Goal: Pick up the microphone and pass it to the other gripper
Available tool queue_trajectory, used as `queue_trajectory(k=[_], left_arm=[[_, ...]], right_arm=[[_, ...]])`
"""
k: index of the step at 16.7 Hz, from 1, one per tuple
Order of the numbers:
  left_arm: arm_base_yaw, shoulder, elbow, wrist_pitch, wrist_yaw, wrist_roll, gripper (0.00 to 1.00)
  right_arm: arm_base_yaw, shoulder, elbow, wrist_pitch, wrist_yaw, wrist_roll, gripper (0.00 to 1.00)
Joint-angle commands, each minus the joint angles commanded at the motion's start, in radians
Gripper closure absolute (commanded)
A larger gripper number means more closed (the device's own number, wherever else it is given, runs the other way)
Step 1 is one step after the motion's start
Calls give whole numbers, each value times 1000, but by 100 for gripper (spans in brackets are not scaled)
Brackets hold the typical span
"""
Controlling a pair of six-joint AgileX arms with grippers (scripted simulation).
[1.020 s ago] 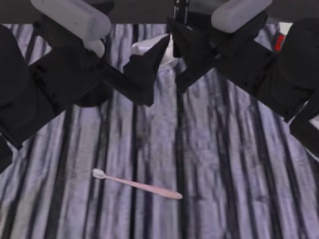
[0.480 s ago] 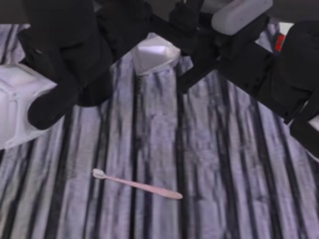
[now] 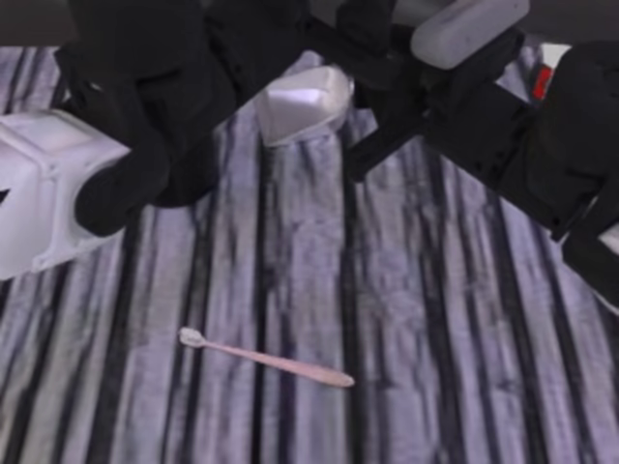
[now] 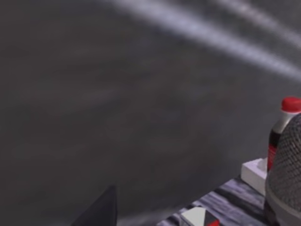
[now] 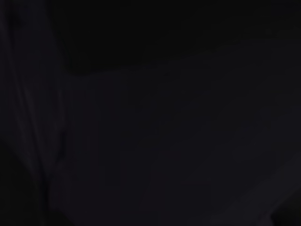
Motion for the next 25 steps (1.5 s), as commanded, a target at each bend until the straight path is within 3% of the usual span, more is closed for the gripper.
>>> queue_trajectory(k=[11, 20, 25], left_arm=[[0, 0, 0, 0, 0, 0, 98], [0, 0, 0, 0, 0, 0, 100], [0, 0, 0, 0, 0, 0, 100]], right_arm=[[0, 0, 0, 0, 0, 0, 100], [0, 0, 0, 0, 0, 0, 100], [0, 0, 0, 0, 0, 0, 62]])
